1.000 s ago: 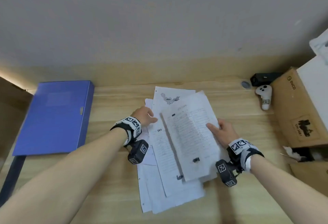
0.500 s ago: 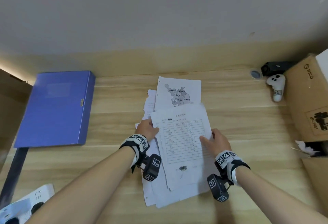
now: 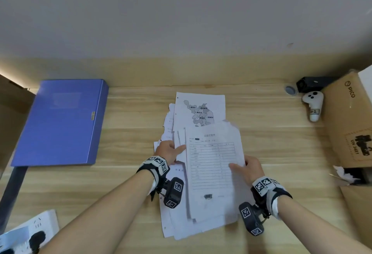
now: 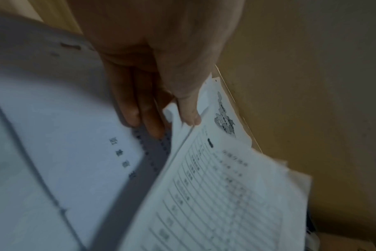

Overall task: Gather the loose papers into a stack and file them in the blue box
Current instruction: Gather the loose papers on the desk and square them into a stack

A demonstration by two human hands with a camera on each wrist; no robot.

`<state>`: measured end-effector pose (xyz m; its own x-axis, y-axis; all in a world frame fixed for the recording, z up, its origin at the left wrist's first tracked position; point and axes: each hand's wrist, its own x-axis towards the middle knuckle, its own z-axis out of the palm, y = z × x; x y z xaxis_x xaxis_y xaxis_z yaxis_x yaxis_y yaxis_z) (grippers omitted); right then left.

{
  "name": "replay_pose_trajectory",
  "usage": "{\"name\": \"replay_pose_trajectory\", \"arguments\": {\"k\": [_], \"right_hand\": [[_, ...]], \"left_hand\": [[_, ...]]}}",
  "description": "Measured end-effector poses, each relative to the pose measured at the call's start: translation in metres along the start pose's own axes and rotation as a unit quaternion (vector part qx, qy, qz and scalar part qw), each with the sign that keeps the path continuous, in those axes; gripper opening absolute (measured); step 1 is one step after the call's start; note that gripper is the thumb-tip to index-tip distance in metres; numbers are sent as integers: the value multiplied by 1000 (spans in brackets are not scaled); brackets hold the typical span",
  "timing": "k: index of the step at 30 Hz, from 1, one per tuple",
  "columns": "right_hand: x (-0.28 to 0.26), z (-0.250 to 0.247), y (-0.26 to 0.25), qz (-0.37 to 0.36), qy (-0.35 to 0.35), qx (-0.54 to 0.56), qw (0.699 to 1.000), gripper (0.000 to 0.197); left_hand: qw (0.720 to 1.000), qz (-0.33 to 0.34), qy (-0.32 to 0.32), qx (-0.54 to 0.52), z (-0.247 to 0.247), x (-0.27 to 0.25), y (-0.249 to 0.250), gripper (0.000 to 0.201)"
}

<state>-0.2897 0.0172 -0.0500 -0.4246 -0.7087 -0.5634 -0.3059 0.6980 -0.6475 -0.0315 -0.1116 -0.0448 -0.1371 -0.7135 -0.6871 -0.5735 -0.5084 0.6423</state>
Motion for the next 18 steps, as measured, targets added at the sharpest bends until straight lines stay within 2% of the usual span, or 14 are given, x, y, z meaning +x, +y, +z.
{"name": "replay_pose_trajectory", "arguments": {"k": [3, 6, 12, 16, 18], "right_hand": [[3, -18, -13, -14, 47, 21, 999, 27], [15, -28, -28, -8, 66, 54, 996, 33], [50, -8, -61, -3, 49, 47, 998, 32], [72, 13, -71, 8, 56, 10, 998, 34], [77, 21, -72, 10, 51, -19, 998, 37]], "left_hand": [[1000, 14, -27, -7, -3, -8, -3, 23], [996, 6, -71, 48, -4, -11, -11, 29], [990, -30, -120, 73, 2, -22, -15, 20], [987, -113, -106, -37, 4, -15, -12, 12], [984, -120, -98, -88, 4, -11, -13, 13]]}}
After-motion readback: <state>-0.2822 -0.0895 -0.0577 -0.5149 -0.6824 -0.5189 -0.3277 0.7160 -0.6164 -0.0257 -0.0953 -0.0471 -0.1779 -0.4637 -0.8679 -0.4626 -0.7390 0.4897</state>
